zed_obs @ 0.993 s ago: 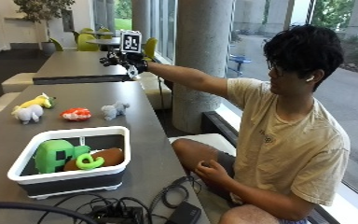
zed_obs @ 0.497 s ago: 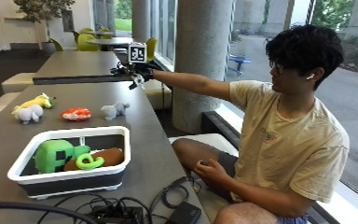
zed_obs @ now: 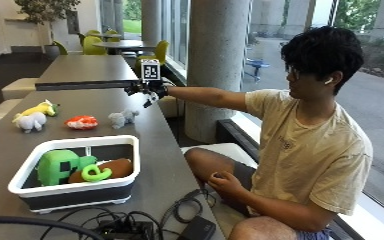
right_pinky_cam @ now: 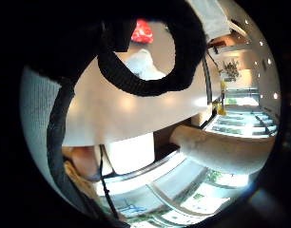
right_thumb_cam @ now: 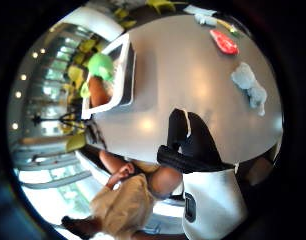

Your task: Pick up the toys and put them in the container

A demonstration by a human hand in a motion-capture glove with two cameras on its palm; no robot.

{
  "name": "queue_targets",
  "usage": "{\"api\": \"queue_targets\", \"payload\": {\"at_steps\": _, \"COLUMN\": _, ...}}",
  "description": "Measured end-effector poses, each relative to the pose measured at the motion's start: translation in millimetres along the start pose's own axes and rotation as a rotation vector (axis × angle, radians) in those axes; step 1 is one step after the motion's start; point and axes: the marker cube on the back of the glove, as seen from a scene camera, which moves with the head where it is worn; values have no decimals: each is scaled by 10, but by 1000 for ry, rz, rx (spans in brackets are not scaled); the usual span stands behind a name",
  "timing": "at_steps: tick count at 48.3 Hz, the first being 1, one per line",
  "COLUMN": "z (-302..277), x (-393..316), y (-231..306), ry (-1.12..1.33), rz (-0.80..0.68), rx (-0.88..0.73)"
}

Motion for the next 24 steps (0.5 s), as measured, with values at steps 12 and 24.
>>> {"api": "queue_targets", "payload": {"at_steps": 12, "z": 130, "x": 108, "y": 86, "ry": 19, "rz": 49, "rx": -8}}
{"api": "queue_targets", "payload": {"at_steps": 24, "z": 172, "x": 137, "y": 98, "ry": -15, "rz": 37, "rx": -6}}
